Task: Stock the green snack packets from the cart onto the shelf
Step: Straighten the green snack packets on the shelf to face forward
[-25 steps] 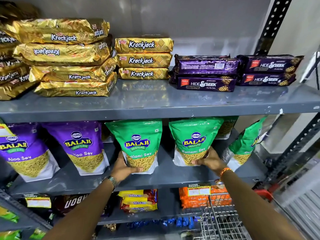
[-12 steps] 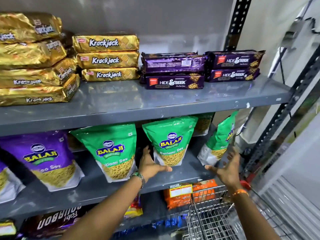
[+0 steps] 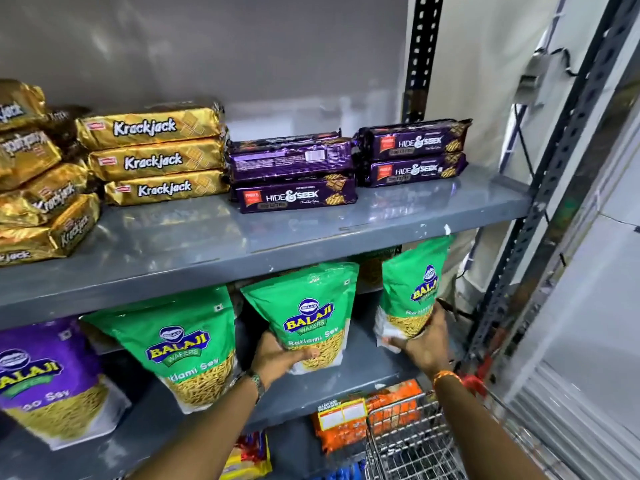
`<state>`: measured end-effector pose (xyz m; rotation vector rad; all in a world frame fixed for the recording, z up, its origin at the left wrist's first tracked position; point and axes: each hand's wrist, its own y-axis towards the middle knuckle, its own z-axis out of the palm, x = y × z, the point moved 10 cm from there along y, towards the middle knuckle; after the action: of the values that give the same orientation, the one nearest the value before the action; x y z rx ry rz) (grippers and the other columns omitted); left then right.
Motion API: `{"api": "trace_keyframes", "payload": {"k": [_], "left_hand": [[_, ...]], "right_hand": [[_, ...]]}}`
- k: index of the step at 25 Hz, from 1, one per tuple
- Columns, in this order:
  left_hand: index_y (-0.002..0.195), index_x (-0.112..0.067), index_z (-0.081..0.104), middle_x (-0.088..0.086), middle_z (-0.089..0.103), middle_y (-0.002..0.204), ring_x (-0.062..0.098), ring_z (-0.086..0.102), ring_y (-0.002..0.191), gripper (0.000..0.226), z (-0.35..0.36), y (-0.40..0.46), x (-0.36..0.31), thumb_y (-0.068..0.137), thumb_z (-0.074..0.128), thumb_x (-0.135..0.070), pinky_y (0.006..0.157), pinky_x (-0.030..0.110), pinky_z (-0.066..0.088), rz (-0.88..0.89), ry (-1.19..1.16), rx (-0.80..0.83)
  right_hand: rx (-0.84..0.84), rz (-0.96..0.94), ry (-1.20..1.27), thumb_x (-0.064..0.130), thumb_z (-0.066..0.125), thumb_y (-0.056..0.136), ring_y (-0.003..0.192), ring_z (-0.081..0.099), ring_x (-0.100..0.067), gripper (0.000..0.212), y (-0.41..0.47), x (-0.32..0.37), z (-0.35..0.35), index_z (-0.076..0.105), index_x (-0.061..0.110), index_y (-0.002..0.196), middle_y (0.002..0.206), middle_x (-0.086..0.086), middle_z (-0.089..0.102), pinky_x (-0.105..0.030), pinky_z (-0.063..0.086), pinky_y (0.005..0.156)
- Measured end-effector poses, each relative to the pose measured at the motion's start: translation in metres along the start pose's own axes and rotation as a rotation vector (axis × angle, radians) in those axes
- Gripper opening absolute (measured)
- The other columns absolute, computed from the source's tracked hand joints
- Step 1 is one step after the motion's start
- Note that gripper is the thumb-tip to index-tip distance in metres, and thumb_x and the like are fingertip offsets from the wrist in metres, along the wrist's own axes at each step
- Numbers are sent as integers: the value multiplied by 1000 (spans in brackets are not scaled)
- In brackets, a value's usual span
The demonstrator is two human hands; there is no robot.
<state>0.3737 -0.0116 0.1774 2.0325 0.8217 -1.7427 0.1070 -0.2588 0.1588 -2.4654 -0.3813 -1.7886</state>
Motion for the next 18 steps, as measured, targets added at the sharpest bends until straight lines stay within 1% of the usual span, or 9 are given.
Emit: {"api": "trace_keyframes", "payload": {"k": [1, 2, 4, 6, 8, 11, 13, 15, 18], "left_hand": [[102, -6, 72, -3, 81, 91, 14, 77, 92, 47, -3, 0, 4, 60, 92, -1, 67, 34, 63, -11, 0, -7], [103, -6, 73, 2, 80, 95, 19, 77, 93, 51, -4, -1, 6, 57, 94, -7, 70, 41, 63, -14, 10, -11], [105, -6, 73, 5, 80, 99, 21, 77, 93, 57, -5, -3, 7, 54, 96, -14, 75, 46, 63, -36, 30, -25], [109, -5, 71, 6, 79, 102, 20, 76, 96, 59, -3, -5, 8, 55, 96, -11, 78, 41, 63, -57, 39, -40], [109, -6, 71, 5, 79, 103, 19, 76, 97, 59, -1, -7, 7, 56, 95, -9, 75, 33, 62, -57, 30, -36], [107, -10, 71, 2, 79, 101, 16, 75, 95, 56, 0, -7, 5, 57, 94, -10, 68, 29, 61, -56, 24, -26], [108, -11, 69, 2, 78, 102, 16, 74, 95, 56, 0, -11, 4, 58, 94, -8, 73, 31, 61, -57, 20, -51], [112, -7, 67, 5, 77, 106, 18, 73, 98, 60, 0, -12, 6, 58, 93, -4, 82, 37, 60, -66, -9, -57], [116, -7, 65, 4, 77, 109, 22, 73, 104, 70, 1, -10, 9, 52, 95, -12, 90, 40, 59, -68, -30, -52]], "right_hand": [[-88, 11, -45, 34, 103, 25, 118, 61, -34, 133, -6, 2, -7, 36, 16, 138, 129, -17, 61, -46, 54, 100], [-157, 15, -81, 39, 101, 25, 121, 57, -36, 134, -12, 2, -10, 35, 16, 139, 130, -18, 59, -50, 52, 102], [-214, 16, -115, 37, 102, 29, 125, 52, -42, 136, -20, 9, -13, 32, 12, 143, 134, -23, 54, -53, 48, 106], [-209, 37, -137, 33, 103, 32, 128, 48, -44, 138, -21, 12, -13, 29, 11, 146, 137, -26, 50, -53, 45, 109], [-196, 49, -172, 34, 103, 32, 129, 47, -45, 139, -21, 13, -15, 27, 13, 147, 138, -27, 49, -54, 44, 110], [-189, 54, -193, 35, 103, 33, 131, 46, -45, 140, -22, 15, -17, 26, 11, 147, 139, -27, 48, -54, 43, 110], [-181, 58, -210, 36, 103, 33, 132, 44, -45, 142, -23, 18, -17, 25, 9, 148, 140, -27, 46, -53, 42, 110], [-170, 64, -217, 35, 103, 33, 133, 43, -45, 142, -24, 20, -17, 24, 5, 148, 141, -28, 45, -53, 41, 110], [-154, 70, -208, 29, 104, 36, 135, 40, -45, 141, -23, 21, -16, 23, 1, 148, 143, -28, 43, -51, 38, 114]]}}
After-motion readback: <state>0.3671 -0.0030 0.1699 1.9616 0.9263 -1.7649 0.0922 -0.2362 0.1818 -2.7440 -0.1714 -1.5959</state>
